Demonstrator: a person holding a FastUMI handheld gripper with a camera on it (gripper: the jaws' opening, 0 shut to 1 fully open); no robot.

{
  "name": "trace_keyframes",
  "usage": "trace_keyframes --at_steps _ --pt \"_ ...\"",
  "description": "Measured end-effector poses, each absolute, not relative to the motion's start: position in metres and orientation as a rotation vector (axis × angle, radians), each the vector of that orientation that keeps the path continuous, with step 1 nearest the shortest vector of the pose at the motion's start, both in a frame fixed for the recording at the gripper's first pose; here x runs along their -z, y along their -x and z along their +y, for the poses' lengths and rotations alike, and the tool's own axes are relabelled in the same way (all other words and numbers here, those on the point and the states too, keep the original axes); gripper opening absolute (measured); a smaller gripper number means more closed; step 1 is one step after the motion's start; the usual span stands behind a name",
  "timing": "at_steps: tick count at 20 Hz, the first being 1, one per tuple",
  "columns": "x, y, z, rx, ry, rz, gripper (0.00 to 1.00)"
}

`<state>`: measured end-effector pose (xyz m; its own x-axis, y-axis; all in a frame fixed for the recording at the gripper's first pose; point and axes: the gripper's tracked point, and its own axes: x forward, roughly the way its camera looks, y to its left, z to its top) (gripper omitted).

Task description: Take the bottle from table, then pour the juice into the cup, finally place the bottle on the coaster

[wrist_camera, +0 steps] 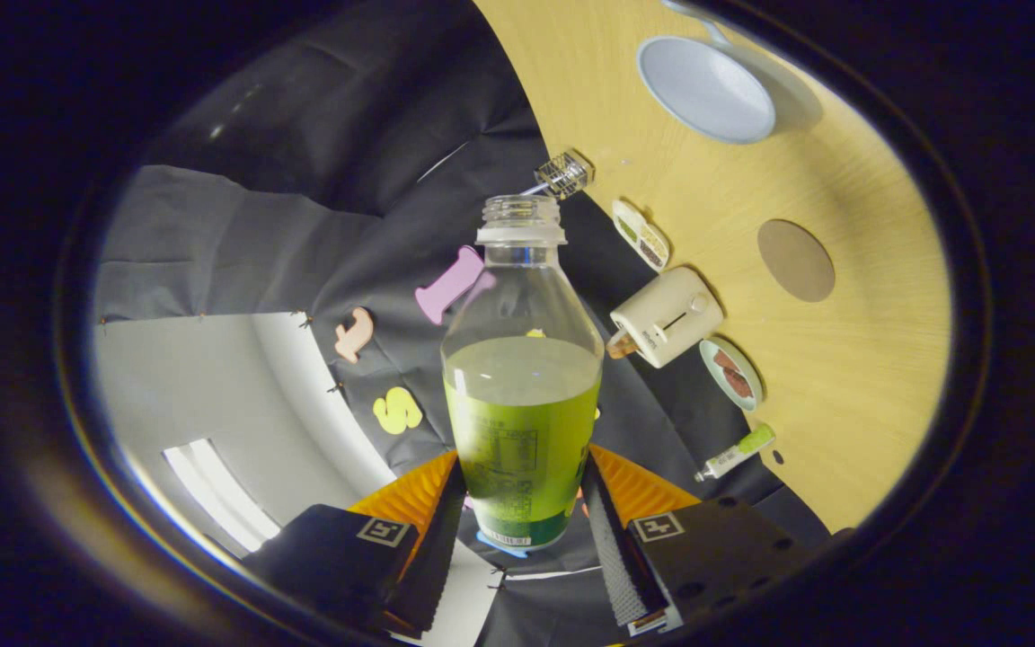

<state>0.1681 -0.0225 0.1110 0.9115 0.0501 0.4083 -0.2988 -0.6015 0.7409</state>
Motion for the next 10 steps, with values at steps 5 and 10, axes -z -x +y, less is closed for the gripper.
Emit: trace_keyframes --at_steps 5,10 --pt "-0.102 -0.169 -0.019 -0.477 -2.116 -0.166 0.75" --pt "-0.095 -0.167 -0.018 -0.465 -2.044 -0.159 0.75"
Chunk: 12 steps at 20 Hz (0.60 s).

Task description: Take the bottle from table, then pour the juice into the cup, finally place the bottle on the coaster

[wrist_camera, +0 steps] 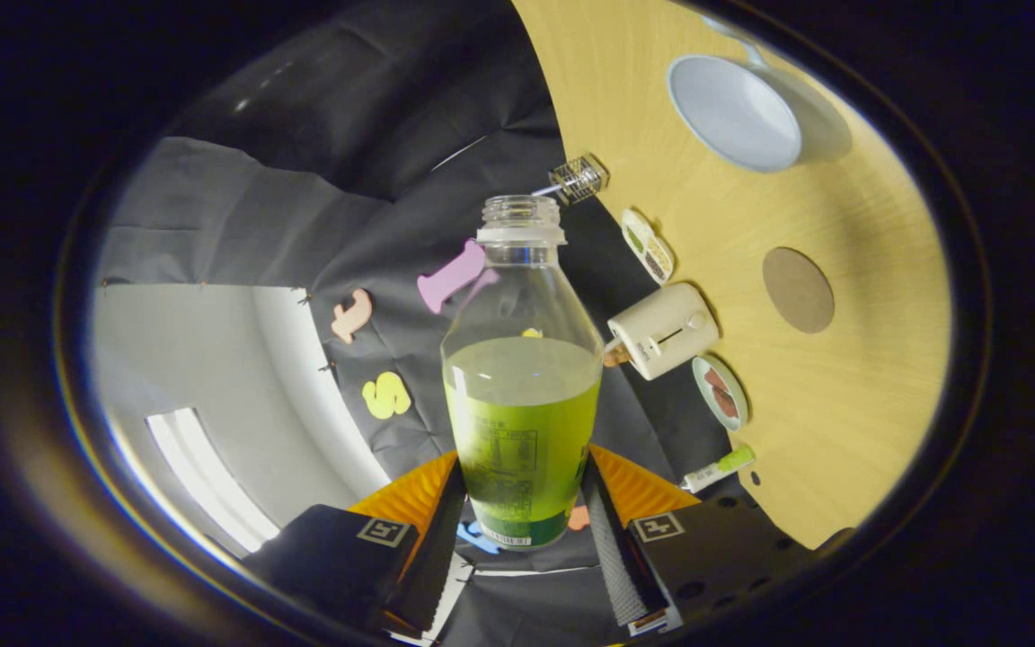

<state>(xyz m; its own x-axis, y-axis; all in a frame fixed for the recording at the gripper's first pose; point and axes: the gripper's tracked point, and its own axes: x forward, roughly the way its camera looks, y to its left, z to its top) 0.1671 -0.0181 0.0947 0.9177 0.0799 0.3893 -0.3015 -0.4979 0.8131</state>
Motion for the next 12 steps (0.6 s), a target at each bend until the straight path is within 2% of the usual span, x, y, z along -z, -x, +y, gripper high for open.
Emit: trace_keyframes --at_steps 12 --pt "-0.068 -0.151 0.005 -0.369 -1.638 -0.038 0.75"
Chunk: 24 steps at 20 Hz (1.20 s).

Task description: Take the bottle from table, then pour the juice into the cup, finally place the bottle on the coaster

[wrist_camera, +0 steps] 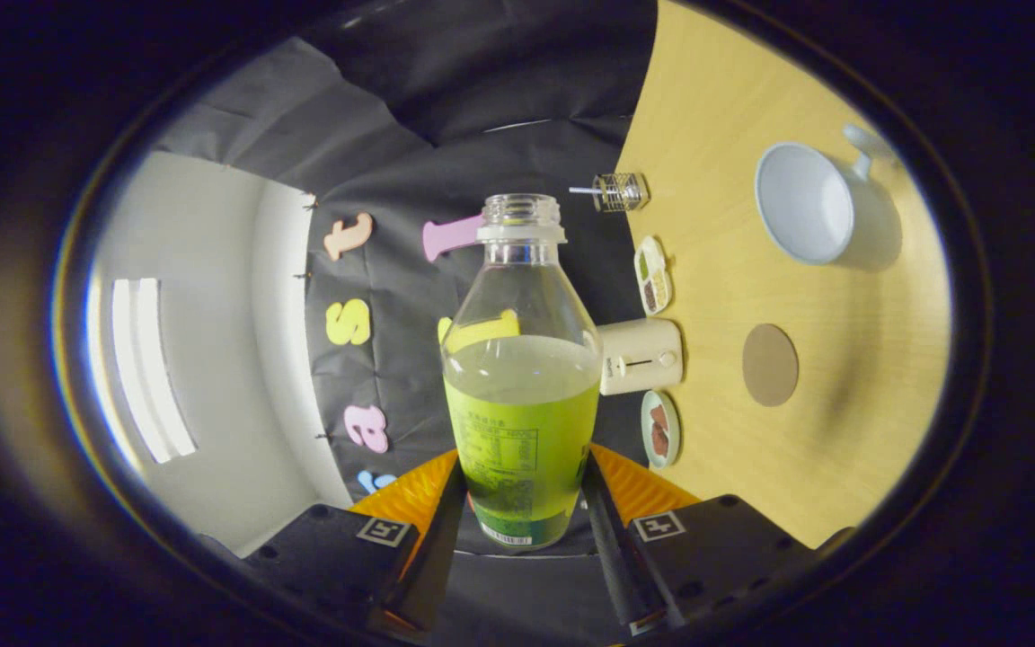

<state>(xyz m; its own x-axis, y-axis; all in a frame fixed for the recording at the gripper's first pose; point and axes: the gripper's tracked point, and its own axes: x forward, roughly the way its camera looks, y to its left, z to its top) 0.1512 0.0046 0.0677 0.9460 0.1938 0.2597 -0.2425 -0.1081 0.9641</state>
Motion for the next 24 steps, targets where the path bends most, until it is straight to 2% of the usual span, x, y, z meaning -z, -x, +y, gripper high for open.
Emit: trace_keyframes --at_steps 9,15,24 --pt "-0.047 -0.144 0.024 -0.316 -1.133 0.002 0.75" --pt "-0.018 -0.163 0.024 -0.176 -0.720 0.060 0.76" --pt "0.007 -0.211 0.009 0.019 -0.304 0.117 0.76"
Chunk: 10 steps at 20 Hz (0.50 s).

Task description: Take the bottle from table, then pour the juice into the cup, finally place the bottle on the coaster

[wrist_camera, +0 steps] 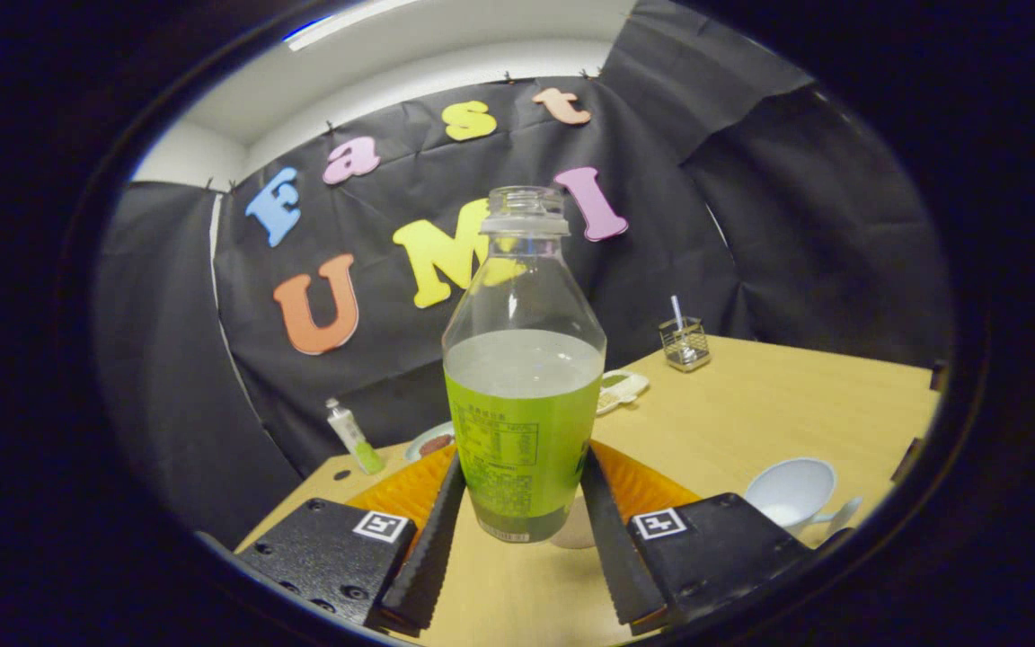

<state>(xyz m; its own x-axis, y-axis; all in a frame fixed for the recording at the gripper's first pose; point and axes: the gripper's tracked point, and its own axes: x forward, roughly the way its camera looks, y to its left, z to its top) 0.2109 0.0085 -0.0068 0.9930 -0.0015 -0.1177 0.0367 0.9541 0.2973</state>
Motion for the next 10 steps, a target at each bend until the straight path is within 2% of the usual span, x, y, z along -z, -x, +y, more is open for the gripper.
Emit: trace_keyframes --at_steps 5,10 --pt "0.009 -0.249 0.008 0.082 -0.083 0.140 0.77" --pt "0.028 -0.274 0.008 0.104 -0.048 0.183 0.77"
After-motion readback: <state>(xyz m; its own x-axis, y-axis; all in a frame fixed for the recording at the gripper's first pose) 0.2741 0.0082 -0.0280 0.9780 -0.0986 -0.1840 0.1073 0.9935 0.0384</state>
